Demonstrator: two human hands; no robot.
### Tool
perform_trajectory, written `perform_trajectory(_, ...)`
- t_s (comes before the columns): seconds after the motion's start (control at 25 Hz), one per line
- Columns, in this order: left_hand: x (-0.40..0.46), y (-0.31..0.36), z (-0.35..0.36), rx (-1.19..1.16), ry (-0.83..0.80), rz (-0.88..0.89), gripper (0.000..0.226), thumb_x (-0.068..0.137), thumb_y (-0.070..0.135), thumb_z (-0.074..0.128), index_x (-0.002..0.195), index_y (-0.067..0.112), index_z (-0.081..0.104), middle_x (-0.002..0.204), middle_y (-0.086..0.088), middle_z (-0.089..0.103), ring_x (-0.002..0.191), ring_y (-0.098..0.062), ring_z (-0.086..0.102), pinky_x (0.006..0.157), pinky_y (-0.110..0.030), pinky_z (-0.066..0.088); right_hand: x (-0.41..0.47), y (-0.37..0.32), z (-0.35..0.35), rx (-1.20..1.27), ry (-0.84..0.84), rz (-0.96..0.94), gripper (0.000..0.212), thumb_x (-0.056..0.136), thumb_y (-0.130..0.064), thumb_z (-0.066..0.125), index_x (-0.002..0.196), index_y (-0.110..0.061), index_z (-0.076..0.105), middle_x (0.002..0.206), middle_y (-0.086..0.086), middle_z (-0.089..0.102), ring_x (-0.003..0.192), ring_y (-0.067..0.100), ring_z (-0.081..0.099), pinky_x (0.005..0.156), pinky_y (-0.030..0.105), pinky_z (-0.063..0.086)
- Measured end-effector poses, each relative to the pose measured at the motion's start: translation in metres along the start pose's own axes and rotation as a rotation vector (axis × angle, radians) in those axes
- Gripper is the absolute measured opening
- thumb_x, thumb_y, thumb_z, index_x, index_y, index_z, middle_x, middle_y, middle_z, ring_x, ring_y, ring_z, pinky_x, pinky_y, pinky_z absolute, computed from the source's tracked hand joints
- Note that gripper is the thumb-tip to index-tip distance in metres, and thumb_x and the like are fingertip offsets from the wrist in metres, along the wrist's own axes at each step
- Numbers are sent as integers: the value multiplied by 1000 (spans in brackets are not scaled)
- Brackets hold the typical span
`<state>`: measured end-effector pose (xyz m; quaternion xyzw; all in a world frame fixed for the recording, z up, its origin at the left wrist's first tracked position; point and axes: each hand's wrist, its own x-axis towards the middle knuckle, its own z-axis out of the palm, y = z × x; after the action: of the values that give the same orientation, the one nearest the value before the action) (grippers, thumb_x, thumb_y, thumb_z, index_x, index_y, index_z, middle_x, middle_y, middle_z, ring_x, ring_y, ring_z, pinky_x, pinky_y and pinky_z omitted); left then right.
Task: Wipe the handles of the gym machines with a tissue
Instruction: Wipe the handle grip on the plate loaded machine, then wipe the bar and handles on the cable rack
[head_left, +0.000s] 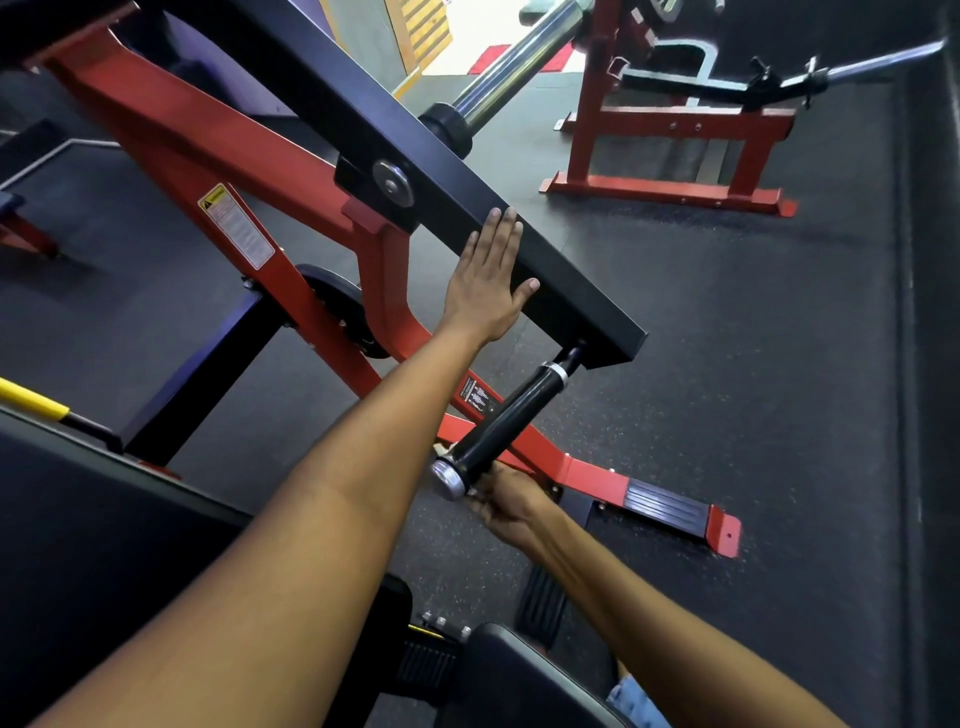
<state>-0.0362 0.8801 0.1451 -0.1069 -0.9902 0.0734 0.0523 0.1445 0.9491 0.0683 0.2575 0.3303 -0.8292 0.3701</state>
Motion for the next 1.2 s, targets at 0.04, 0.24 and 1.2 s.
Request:
perform_trajectory(0.04, -1, 1, -2, 4, -15, -5, 74, 102, 52, 23, 153, 9, -9, 161, -6, -16, 147, -19, -18, 115, -32, -16, -5, 3, 1, -100, 25, -19, 39, 88, 18, 29, 84, -4, 61, 71, 5, 69, 61, 12, 65, 53, 20, 54)
perform_trajectory(0.24, -10, 6, -29, 132, -139, -33, 72, 103, 51, 19, 153, 8, -9, 161, -7, -18, 147, -21, -17, 118, -38, -12, -37, -11, -20, -496, 141, -239, 23, 90, 11, 46, 77, -1, 61, 70, 12, 60, 54, 13, 56, 48, 19, 49)
perform_trajectory(1.2, -249, 302, -113, -490, 147, -44, 47, 100, 36, 46, 142, 17, 46, 147, -1, 45, 139, -16, 36, 119, -30, 15, -354, -108, -241, -1398, 955, -1095, 11, 87, -18, 61, 85, -14, 70, 89, 5, 67, 84, 24, 62, 70, 31, 45)
